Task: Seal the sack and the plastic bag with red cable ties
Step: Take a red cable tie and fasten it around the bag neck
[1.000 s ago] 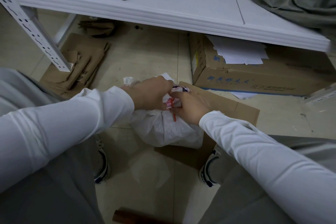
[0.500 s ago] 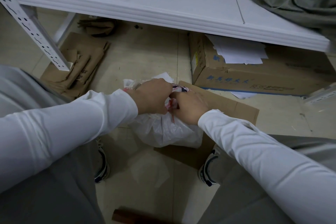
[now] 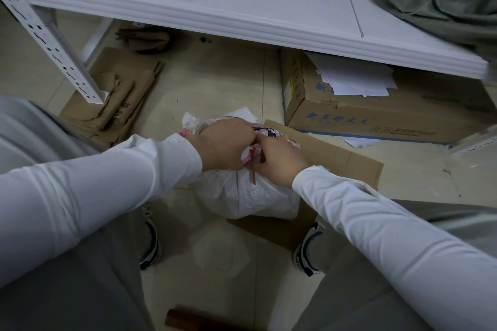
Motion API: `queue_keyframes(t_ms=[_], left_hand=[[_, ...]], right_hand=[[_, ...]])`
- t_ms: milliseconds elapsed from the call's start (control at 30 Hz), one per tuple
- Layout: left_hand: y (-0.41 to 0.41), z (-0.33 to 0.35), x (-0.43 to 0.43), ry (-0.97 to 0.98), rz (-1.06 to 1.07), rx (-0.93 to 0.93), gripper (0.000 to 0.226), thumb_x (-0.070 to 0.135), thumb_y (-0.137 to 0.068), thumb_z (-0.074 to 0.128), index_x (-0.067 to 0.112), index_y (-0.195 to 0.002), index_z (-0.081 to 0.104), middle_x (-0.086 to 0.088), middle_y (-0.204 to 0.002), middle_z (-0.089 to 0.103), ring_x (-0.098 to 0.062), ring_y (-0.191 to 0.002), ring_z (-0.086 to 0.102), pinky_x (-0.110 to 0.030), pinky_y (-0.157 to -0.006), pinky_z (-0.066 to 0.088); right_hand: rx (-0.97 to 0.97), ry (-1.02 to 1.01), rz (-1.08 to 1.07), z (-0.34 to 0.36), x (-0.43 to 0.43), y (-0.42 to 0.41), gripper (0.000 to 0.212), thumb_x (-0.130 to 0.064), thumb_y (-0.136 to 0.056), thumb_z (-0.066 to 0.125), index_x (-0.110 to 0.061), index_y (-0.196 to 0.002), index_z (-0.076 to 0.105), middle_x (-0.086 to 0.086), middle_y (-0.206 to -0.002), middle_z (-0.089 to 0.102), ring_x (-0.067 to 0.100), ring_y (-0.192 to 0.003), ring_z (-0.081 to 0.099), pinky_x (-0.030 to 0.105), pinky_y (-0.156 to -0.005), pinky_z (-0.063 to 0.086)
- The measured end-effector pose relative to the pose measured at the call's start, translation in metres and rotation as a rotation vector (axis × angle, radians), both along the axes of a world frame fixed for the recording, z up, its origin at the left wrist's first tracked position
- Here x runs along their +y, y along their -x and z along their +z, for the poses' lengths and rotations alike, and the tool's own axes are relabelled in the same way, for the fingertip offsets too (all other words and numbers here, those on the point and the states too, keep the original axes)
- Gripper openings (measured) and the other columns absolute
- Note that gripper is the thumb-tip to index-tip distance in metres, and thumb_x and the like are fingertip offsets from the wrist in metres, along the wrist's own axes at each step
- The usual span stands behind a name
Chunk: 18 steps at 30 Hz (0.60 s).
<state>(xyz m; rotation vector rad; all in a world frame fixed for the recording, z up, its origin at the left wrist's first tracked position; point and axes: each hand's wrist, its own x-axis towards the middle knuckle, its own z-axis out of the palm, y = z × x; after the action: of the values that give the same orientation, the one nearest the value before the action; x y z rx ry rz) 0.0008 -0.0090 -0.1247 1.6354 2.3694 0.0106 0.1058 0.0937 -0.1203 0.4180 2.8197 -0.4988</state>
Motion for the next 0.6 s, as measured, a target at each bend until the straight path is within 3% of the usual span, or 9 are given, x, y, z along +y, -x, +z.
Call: queue_keyframes(t_ms=[267,467,600], left_hand=[[0.009,0.003,-0.001,-0.012,0.043,-0.071,0.021,0.031,-0.068,0.068,0.018,-0.083,0.060,-0.001,-0.084,0.062,-0.020,-0.073,0.060,-0.037,-0.066,0.056],[0.007,0.005,-0.001,0.003,0.067,-0.126,0.019,0.034,-0.070,0.065,0.016,-0.076,0.060,-0.002,-0.076,0.061,-0.022,-0.068,0.060,-0.039,-0.064,0.057],[0.007,0.013,-0.001,-0.035,0.098,-0.139,0.026,0.035,-0.072,0.067,0.013,-0.085,0.061,0.000,-0.080,0.055,-0.023,-0.072,0.060,-0.038,-0.068,0.056]], right_hand=[[0.109,0.105,-0.093,0.001,0.000,-0.004,0.036,-0.038,-0.087,0.062,-0.024,-0.120,0.061,-0.001,-0.118,0.064,0.020,-0.110,0.057,0.023,-0.076,0.032],[0.185,-0.029,-0.093,-0.008,-0.004,-0.003,0.028,-0.044,-0.085,0.060,-0.025,-0.105,0.066,-0.002,-0.101,0.068,0.019,-0.095,0.062,0.024,-0.068,0.035],[0.258,-0.107,-0.107,-0.019,-0.004,-0.003,0.032,-0.047,-0.083,0.056,-0.032,-0.111,0.061,-0.004,-0.102,0.067,0.018,-0.096,0.062,0.025,-0.071,0.040]])
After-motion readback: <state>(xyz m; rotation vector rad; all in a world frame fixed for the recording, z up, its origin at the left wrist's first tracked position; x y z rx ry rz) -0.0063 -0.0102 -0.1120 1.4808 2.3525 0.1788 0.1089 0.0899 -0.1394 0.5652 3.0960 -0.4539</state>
